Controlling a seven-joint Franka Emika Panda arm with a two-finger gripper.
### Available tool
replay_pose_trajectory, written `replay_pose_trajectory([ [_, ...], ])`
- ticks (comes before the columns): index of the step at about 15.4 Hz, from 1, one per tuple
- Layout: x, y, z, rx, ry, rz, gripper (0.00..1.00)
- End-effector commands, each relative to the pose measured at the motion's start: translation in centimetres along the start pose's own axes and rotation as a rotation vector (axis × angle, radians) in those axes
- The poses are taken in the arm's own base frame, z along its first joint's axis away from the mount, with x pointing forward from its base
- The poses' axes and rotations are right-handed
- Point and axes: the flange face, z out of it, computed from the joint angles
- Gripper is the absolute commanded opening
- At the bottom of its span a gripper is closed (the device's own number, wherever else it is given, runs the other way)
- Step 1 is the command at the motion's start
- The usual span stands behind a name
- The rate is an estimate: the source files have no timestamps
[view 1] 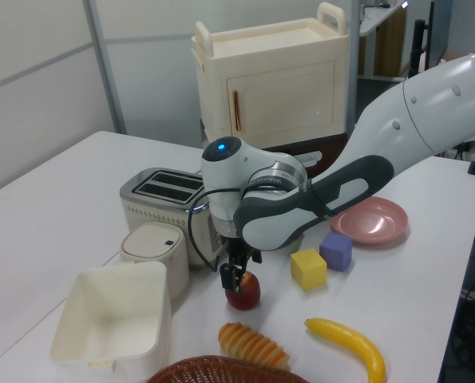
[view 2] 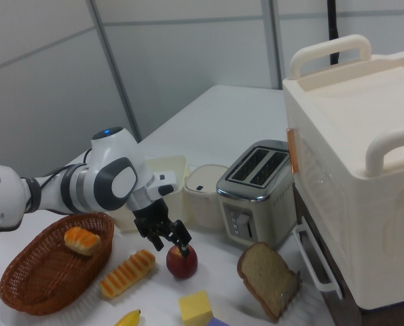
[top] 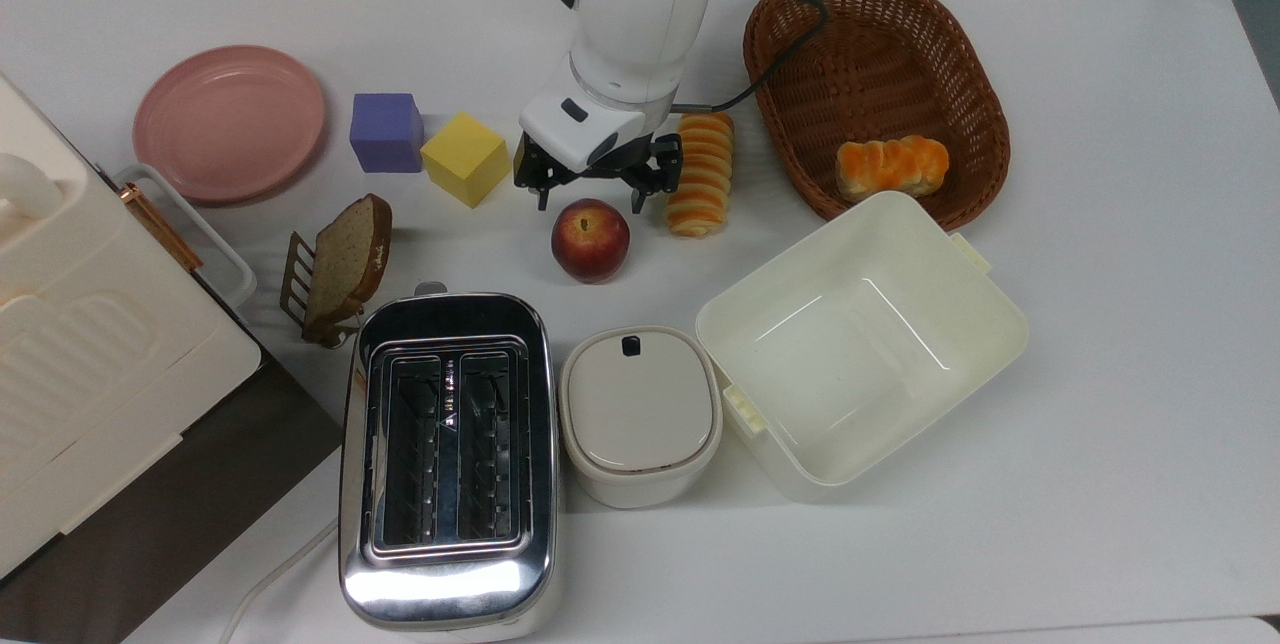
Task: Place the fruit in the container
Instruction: 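Close the gripper around the red apple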
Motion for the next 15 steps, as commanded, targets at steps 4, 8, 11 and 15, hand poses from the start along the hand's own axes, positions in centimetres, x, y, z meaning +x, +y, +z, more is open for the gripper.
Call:
replay_pose_trajectory([
  [4, -0.1, 0.0, 1.4, -0.021, 0.023, -0.013, 1.0],
  [8, 0.4, 1.2, 2.7, -0.05, 0.041, -0.03, 1.0],
  [11, 0.4, 1.5, 3.0, -0.051, 0.037, -0.029, 1.0],
  [15, 0.3, 1.4, 3.4, -0.052, 0.032, -0.036, 1.0],
])
